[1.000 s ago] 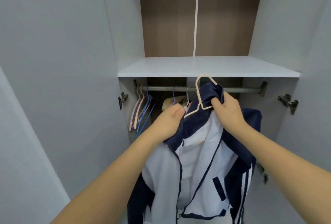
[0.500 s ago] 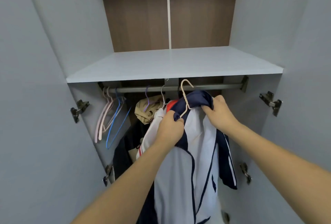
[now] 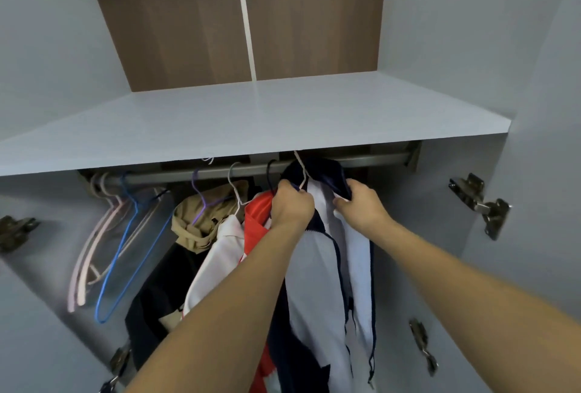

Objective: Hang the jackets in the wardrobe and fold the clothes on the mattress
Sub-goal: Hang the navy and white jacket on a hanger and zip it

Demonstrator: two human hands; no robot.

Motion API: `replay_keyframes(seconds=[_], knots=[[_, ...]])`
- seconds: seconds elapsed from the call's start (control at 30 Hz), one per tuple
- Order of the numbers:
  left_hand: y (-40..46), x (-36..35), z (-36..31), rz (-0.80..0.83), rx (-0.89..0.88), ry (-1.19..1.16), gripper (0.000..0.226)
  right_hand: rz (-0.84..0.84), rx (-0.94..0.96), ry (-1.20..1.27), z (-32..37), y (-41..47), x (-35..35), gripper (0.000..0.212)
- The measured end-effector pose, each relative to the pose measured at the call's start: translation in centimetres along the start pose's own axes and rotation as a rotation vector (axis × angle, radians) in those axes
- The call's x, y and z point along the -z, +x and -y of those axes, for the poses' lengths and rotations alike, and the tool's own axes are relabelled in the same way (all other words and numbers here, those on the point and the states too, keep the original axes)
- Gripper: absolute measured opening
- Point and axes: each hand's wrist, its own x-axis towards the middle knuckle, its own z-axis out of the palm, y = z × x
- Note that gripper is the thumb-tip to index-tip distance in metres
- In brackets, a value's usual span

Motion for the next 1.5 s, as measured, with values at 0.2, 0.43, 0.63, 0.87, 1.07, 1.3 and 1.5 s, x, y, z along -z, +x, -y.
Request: replay_keyframes(seconds=[0.2,0.43,0.63,0.87,1.07,1.3,1.5], knots=[[4.9,-3.6,5.5,0.021,-0.149,0.141,0.013,-0.084,-0.011,0.033,-6.9,2.8,-6.1,0.013],[4.9,-7.0,10.9,-0.282,-0.528,0.501,0.023,-0.304,0.149,0.173,-14.6,1.5,-13.1,0.014],[5.7,-10.4,16.8,-0.682,-0.956,0.867,0.057,-0.425,0.204,0.237,-21.8,2.1,-18.8,0.009],[5.0,-16.9,30.6,-0.757,-1.152,0.823,0.079,-0.44,0.192,0.244,-32.1,2.0,-26.1,0.024],[3.8,-22.8,43.2,-0.579,-1.02,0.82,0.072,-0.351,0.11,0.17,-39.9,2.1,-31.2,0.012],[0.6,-28.4,54.9,-0.127,-0.852,0.573,0.043,-0.286,-0.039,0.235,-46.5,-1.1,-35.0,0.013],[-1.0,-29.7,60.1,0.383,0.093,0.06,0.014,-0.255,-0.163,0.211,-49.5,-3.8,-37.2,0.024]])
